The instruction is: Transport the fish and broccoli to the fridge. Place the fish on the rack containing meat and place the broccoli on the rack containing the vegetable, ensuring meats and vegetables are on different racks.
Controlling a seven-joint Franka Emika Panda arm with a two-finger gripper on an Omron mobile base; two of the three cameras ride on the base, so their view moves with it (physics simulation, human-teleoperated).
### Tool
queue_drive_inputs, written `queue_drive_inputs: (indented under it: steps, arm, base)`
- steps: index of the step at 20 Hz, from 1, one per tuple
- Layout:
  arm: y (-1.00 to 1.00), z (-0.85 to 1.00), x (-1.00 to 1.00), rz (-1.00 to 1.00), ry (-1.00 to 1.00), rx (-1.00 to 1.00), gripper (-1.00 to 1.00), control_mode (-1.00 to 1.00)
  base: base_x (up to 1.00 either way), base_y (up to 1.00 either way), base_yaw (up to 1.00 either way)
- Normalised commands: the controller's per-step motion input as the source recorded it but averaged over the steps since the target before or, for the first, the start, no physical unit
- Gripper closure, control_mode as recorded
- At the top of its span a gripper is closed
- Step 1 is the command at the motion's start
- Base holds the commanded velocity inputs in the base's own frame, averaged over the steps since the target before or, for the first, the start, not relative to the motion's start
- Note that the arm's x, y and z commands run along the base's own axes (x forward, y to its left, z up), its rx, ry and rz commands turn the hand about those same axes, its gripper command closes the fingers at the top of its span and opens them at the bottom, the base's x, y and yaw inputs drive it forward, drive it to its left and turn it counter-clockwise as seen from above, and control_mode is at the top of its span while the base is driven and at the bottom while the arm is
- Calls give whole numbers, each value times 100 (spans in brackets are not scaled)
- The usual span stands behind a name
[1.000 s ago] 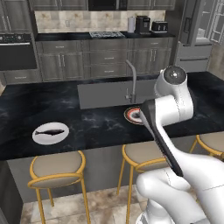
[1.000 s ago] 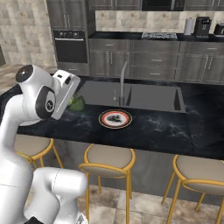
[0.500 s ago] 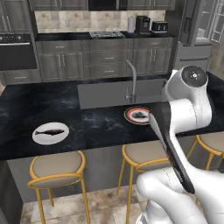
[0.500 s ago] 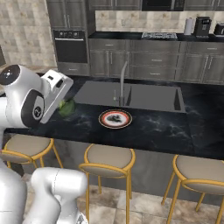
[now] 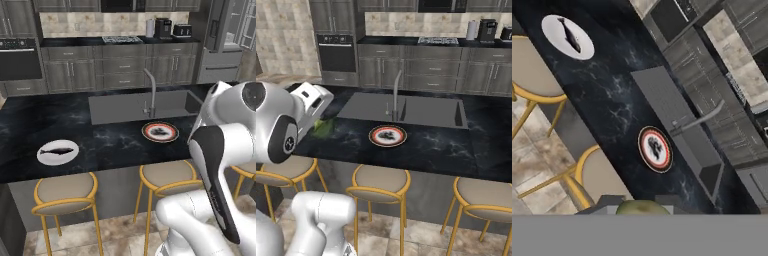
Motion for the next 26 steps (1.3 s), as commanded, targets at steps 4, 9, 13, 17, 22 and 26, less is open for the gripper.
queue_drive_inputs:
  steps: [4, 9, 13, 17, 22, 26]
  arm:
    - [-12, 8, -37, 0, -4, 3, 100, 100]
    - [0, 0, 0, 0, 0, 0, 100, 100]
    - [0, 0, 0, 0, 0, 0, 100, 100]
    - [0, 0, 0, 0, 0, 0, 100, 100]
    - [0, 0, 0, 0, 0, 0, 100, 100]
    - [0, 0, 0, 0, 0, 0, 100, 100]
  base:
    - [-46, -28, -2]
    - [-96, -92, -7]
    - [-62, -100, -5]
    - [-18, -100, -2]
    - [5, -100, 0]
    - [4, -100, 0]
